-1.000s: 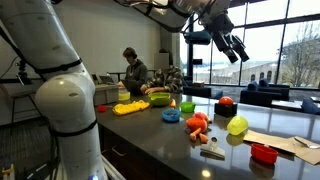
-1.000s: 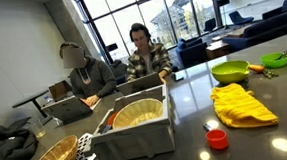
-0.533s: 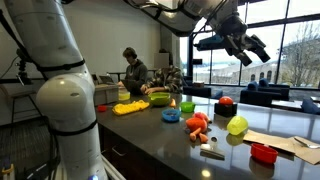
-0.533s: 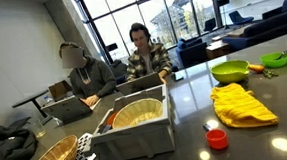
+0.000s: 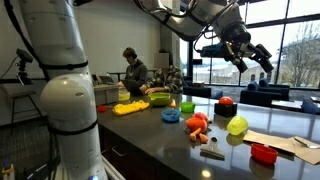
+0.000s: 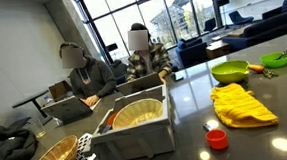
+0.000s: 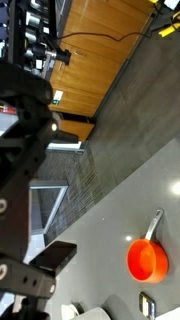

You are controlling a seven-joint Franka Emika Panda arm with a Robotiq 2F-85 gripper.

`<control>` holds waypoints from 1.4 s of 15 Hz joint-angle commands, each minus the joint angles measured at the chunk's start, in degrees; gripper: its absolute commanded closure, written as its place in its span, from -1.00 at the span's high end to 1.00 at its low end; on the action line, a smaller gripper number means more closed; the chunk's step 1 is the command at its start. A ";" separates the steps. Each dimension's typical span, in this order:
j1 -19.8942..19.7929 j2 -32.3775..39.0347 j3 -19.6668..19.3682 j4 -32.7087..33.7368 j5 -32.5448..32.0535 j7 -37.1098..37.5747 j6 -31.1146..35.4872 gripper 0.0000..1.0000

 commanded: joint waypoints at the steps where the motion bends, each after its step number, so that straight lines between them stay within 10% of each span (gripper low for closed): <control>1: 2.78 2.11 -1.42 2.54 -0.13 -0.25 -3.92 1.00; 15: 3.97 3.08 -3.58 5.87 -8.10 24.22 10.13 1.00; 21: 4.11 3.14 -3.59 5.49 -8.49 23.29 9.58 1.00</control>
